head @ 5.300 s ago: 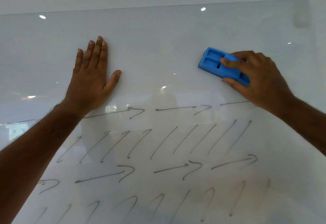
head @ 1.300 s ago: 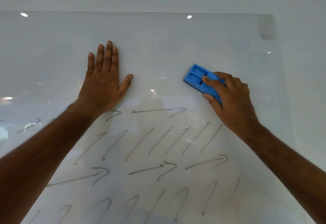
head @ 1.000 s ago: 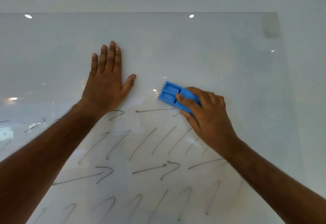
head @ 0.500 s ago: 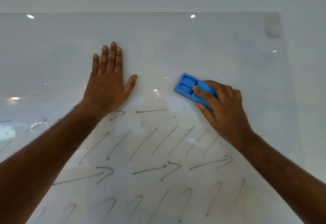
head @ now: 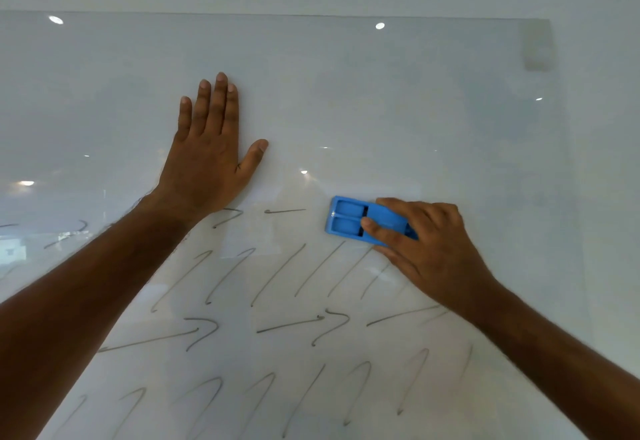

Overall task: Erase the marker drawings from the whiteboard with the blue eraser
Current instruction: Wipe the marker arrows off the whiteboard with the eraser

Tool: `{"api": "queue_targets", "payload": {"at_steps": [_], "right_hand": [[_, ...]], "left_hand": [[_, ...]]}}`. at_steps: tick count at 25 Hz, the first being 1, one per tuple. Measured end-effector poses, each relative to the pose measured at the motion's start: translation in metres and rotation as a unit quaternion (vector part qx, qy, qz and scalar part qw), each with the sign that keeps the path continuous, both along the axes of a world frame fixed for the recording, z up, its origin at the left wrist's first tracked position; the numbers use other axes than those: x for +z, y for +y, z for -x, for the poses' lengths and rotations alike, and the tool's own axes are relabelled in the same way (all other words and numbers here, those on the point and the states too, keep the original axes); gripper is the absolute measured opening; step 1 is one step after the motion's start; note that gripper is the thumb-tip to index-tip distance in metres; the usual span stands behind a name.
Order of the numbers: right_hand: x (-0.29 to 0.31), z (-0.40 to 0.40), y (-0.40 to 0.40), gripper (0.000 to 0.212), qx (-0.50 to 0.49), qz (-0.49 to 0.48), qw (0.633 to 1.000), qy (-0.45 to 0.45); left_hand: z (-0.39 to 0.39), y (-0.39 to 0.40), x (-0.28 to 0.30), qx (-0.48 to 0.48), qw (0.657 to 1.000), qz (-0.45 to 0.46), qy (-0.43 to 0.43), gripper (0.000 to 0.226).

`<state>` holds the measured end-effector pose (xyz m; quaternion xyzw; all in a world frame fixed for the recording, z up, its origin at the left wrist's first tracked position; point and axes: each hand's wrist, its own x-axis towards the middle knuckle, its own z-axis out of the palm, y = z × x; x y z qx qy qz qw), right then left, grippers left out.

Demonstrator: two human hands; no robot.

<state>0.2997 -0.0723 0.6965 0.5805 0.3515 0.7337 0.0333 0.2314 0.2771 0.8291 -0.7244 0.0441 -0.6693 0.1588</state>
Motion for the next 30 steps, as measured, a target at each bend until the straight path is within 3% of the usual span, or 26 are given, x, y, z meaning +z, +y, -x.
{"api": "queue_targets", "payload": {"at_steps": [4,8,12,16,21,25,30], "right_hand": [[0.028,-0.007,-0.024,0.044,0.013,-0.055,0.997,0.060],[0.046,-0.003,0.011,0.040,0.082,-0.111,0.987,0.089],[0.021,0.007,0.058,0.040,0.104,-0.057,0.990,0.082],[-0.011,0.007,0.052,0.042,0.071,0.010,0.995,0.062],[0.012,0.002,0.024,0.044,0.064,-0.010,0.996,0.065],[0.044,0.011,0.058,0.042,0.107,-0.051,0.988,0.101],[0.024,0.022,0.103,0.041,0.111,0.011,0.990,0.083]], "left_hand": [[0.001,0.000,0.000,-0.003,1.000,0.003,0.013,0.093],[0.002,0.000,0.000,-0.003,1.000,0.006,0.016,0.092],[0.004,-0.001,-0.001,-0.002,1.000,0.010,0.023,0.092],[0.007,-0.001,-0.001,0.000,1.000,0.009,0.030,0.093],[0.011,0.004,0.001,0.002,0.999,-0.002,0.052,0.093],[0.019,0.009,0.005,-0.005,0.997,-0.006,0.083,0.097],[0.035,0.030,0.015,-0.006,0.991,-0.035,0.130,0.104]]}}
